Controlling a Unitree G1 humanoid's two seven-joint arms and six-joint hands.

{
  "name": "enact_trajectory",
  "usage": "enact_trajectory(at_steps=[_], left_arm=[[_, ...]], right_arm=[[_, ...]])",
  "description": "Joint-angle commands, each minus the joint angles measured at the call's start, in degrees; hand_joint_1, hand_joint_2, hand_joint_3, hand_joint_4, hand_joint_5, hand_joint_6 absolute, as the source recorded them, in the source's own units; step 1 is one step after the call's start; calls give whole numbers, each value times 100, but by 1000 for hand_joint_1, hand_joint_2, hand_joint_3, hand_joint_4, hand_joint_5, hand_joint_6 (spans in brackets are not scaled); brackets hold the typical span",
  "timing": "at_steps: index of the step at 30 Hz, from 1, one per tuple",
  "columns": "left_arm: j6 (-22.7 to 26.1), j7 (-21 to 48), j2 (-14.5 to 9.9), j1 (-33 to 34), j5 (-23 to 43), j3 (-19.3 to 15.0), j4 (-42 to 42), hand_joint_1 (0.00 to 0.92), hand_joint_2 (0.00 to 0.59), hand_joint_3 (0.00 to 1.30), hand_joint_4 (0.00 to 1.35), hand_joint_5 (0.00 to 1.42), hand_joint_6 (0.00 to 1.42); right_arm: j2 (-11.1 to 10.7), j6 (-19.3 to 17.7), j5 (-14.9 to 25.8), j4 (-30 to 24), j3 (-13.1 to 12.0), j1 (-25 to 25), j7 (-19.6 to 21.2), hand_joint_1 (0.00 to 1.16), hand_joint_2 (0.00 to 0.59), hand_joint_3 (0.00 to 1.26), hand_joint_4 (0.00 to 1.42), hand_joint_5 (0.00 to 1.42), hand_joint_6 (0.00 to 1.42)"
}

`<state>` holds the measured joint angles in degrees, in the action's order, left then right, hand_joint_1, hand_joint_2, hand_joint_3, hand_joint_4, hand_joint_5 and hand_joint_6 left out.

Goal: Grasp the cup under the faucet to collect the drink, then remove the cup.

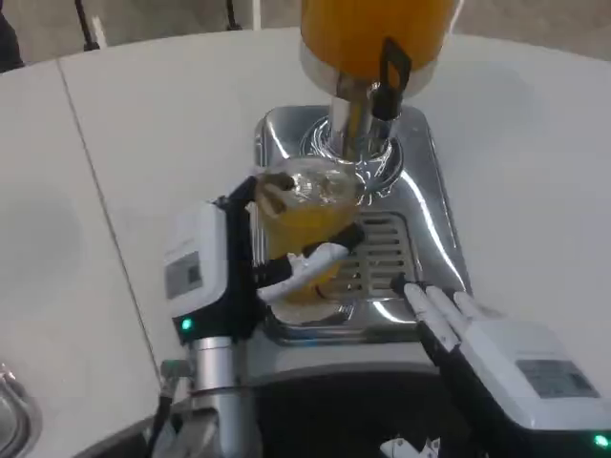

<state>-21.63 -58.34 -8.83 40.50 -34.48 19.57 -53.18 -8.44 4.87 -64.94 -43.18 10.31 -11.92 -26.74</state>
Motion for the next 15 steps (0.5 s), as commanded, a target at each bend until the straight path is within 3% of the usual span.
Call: enact_trajectory(at_steps=[1, 15], left_arm=[[-232, 102, -91, -117, 51, -159, 366, 576, 0, 1038, 1264, 1424, 1424], [-113, 499, -508, -467, 42, -593, 943, 584, 0, 1030, 1264, 1424, 1424]], right_arm=[[2, 17, 0, 51, 99, 37, 86, 564, 326, 0, 0, 0, 48], [-38, -8, -12, 94, 133, 275, 342, 563, 331, 0, 0, 0, 48]])
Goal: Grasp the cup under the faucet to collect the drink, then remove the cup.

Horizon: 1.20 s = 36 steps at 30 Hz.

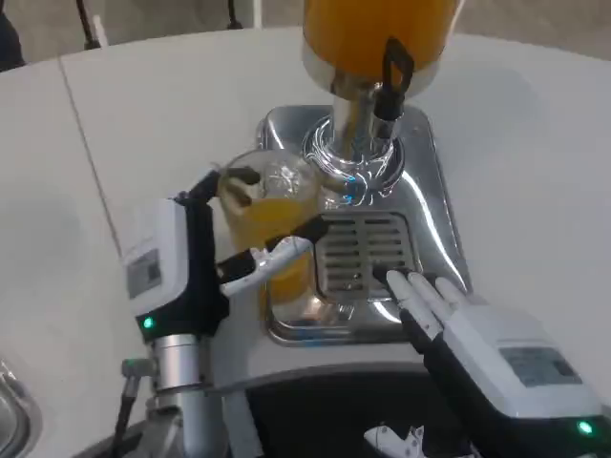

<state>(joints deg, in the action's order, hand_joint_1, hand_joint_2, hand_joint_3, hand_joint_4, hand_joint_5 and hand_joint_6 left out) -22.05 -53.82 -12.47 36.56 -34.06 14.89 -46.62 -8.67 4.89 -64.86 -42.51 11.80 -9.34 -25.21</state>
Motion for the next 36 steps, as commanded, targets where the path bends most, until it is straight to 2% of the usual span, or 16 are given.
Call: enact_trajectory(at_steps=[1, 9, 12, 16, 24, 36], left_arm=[[-68, 67, -189, -92, -16, -149, 339, 584, 0, 1029, 1264, 1424, 1424], [-12, 221, -521, -458, -146, -301, 912, 585, 0, 1028, 1264, 1424, 1424], [82, 313, -543, -652, -139, -338, 1177, 585, 0, 1028, 1264, 1424, 1424], [200, 443, -587, -827, -104, -433, 1481, 585, 0, 1026, 1264, 1424, 1424], [246, 800, -710, -1281, -18, -762, 2296, 585, 0, 1019, 1264, 1424, 1424], [299, 1213, -731, -1764, -26, -1118, 2995, 585, 0, 1015, 1264, 1418, 1424]], right_arm=[[-45, -45, -49, 20, -14, 33, 234, 563, 332, 0, 0, 0, 48], [-199, -95, -57, -3, -102, 96, 394, 579, 332, 0, 0, 0, 59], [-188, -80, -36, 4, -132, 94, 452, 606, 327, 0, 0, 0, 62], [-277, -157, -37, 5, -151, 87, 484, 612, 327, 0, 0, 0, 62], [-350, -193, -2, 45, -166, 100, 564, 617, 331, 0, 0, 0, 64], [-407, -242, 62, 10, -188, 234, 546, 620, 334, 0, 0, 0, 65]])
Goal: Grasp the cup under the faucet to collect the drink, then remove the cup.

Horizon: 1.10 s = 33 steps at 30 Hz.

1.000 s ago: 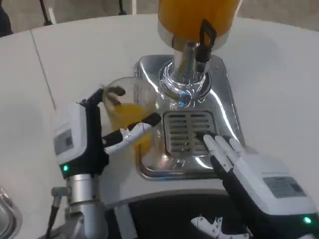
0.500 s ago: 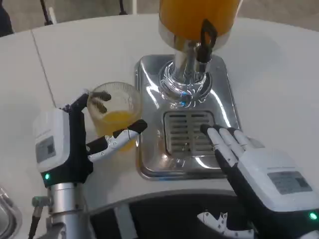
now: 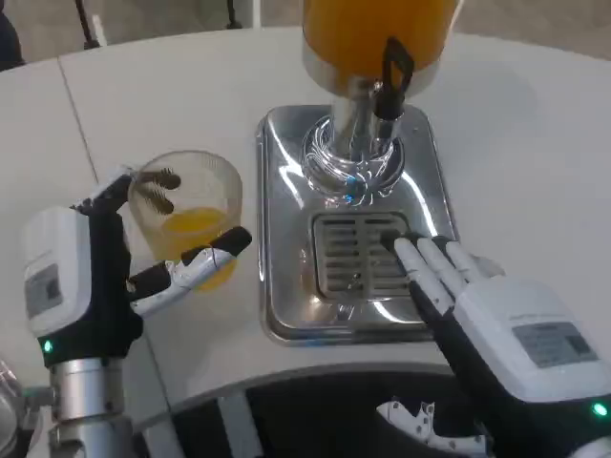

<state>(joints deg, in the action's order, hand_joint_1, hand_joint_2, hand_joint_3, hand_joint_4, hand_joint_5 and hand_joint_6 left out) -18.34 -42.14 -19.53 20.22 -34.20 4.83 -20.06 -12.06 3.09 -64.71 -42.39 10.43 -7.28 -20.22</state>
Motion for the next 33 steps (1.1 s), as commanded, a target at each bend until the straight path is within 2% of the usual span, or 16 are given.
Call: enact_trajectory(at_steps=[1, 5, 10, 14, 17, 22, 29, 33], left_arm=[[-97, 69, -33, -199, -17, -133, 437, 585, 0, 1014, 1264, 1418, 1424], [-123, 198, -20, -444, 11, -227, 779, 585, 0, 1013, 1264, 1417, 1424], [-115, 339, 55, -764, 22, -307, 1226, 585, 0, 1013, 1264, 1417, 1424], [-175, 476, 52, -1084, 2, -323, 1630, 585, 0, 1005, 1251, 1416, 1424], [-207, 590, 89, -1407, 7, -317, 1945, 586, 0, 1004, 1250, 1416, 1424], [-251, 703, 180, -1731, -58, -296, 2332, 591, 0, 1003, 1250, 1416, 1424], [-484, 872, 168, -2228, -98, -331, 2897, 594, 0, 1003, 1250, 1416, 1424], [-639, 990, 195, -2592, -91, -364, 3234, 594, 0, 1003, 1250, 1416, 1424]], right_arm=[[-88, -81, 57, -10, -68, 40, 53, 620, 334, 0, 0, 0, 65], [-173, -148, -59, -41, -108, 34, 106, 621, 334, 0, 0, 0, 64], [-80, -106, -519, -179, -98, -209, 355, 612, 344, 0, 0, 0, 37], [-157, -230, -526, -204, -122, -352, 445, 593, 348, 0, 0, 0, 19], [-99, -221, -593, -183, -84, -446, 484, 589, 347, 0, 0, 0, 18], [115, -105, -1027, -237, -11, -550, 453, 586, 348, 0, 0, 0, 18], [152, -256, -1019, -509, -29, -925, 600, 583, 355, 0, 0, 0, 17], [192, -348, -1091, -549, 49, -1095, 749, 570, 357, 0, 0, 0, 2]])
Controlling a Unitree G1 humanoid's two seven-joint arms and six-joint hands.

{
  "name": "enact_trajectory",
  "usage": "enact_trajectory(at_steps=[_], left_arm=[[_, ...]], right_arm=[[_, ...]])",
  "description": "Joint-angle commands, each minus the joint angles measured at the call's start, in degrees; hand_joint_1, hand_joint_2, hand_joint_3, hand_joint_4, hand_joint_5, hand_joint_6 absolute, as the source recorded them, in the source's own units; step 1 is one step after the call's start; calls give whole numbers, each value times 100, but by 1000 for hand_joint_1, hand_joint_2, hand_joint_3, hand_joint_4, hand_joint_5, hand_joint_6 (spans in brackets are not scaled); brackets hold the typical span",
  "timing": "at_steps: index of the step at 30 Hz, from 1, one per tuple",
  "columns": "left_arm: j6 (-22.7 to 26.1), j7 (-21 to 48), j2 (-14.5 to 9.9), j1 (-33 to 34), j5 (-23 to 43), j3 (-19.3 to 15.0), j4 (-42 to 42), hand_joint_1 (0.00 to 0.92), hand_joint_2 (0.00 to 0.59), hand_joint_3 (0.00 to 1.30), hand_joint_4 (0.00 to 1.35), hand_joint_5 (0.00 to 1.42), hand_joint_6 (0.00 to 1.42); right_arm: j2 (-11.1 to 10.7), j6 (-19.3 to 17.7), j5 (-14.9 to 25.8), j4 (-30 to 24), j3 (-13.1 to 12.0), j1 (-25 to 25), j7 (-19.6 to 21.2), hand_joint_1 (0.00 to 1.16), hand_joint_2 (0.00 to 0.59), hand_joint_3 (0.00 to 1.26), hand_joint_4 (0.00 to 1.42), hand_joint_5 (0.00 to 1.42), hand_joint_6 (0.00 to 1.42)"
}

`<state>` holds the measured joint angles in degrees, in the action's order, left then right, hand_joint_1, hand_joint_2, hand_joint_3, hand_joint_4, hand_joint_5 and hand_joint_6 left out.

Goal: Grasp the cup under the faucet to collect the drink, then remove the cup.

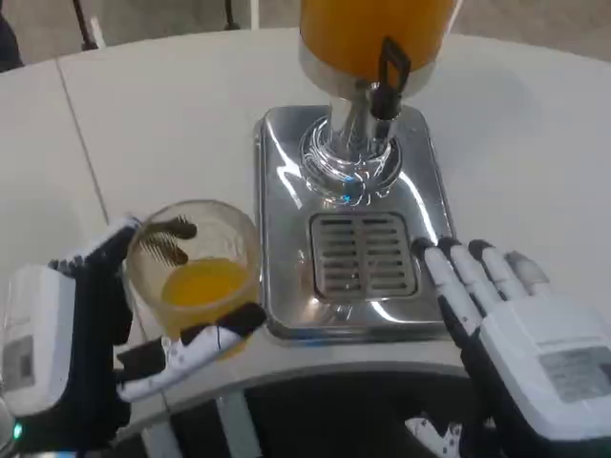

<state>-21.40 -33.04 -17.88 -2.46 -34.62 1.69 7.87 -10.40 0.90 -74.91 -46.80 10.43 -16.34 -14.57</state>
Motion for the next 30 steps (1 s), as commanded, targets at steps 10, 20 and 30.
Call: enact_trajectory(at_steps=[10, 20, 30], left_arm=[[-637, 233, 237, -801, -120, 41, 665, 594, 0, 1003, 1250, 1416, 1424], [-780, 391, 371, -815, -113, 76, 645, 594, 0, 1003, 1250, 1402, 1424], [-851, 479, 364, -790, -105, 16, 609, 594, 0, 1003, 1250, 1402, 1424]], right_arm=[[175, -287, -251, -122, 305, -56, 185, 558, 363, 0, 0, 0, 1], [130, -478, 46, -233, 204, -463, 406, 506, 395, 0, 0, 0, 15], [293, -433, 36, -114, 208, -80, 119, 465, 401, 0, 0, 0, 16]])
